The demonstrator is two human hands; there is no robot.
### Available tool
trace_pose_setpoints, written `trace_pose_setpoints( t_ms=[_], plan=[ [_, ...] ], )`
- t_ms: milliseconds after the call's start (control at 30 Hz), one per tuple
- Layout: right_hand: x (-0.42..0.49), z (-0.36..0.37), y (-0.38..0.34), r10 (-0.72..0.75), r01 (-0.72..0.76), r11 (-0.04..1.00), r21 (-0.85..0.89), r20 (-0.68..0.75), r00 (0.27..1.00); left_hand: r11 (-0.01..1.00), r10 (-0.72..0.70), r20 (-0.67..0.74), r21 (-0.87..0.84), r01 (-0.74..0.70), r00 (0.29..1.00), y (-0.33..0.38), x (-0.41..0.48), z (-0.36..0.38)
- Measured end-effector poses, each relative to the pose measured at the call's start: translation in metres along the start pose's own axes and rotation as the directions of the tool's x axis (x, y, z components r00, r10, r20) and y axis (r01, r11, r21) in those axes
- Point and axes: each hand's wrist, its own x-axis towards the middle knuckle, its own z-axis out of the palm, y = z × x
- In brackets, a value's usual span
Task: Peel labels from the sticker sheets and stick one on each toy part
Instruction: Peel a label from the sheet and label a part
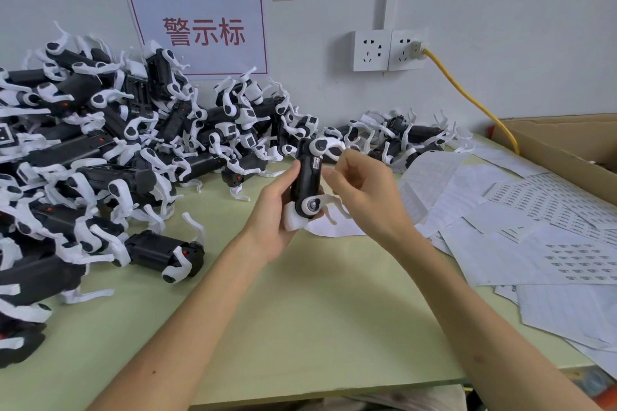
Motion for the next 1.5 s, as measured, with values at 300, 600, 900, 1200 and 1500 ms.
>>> trace_pose_setpoints(
  t_ms=[300, 600, 900, 1200, 1500],
  plan=[
    [0.003, -0.018, -0.002, -0.139, 0.13, 0.978, -0.161, -0.04, 0.99, 0.982, -0.115, 0.035, 0.156, 0.109, 0.993, 0.005, -0.002, -0.001],
    [0.009, -0.038, 0.012, 0.018, 0.0, 0.977, -0.211, 0.08, 0.997, 0.99, -0.131, -0.237, -0.09, 0.112, 0.963, 0.008, 0.002, -0.009],
    [0.017, -0.04, 0.017, 0.324, -0.347, 0.925, 0.157, 0.157, 0.933, 0.995, -0.037, -0.351, -0.103, 0.001, 0.935, 0.015, 0.008, -0.027],
    [0.022, -0.051, 0.019, 0.621, -0.648, 0.56, 0.515, 0.257, 0.741, 1.0, -0.016, -0.476, -0.017, 0.009, 0.879, 0.009, 0.01, -0.026],
    [0.019, -0.098, 0.027, 0.452, 0.127, 0.073, 0.989, -0.147, 0.88, 0.999, 0.001, -0.463, 0.034, 0.016, 0.886, 0.006, 0.011, -0.022]
  ],
)
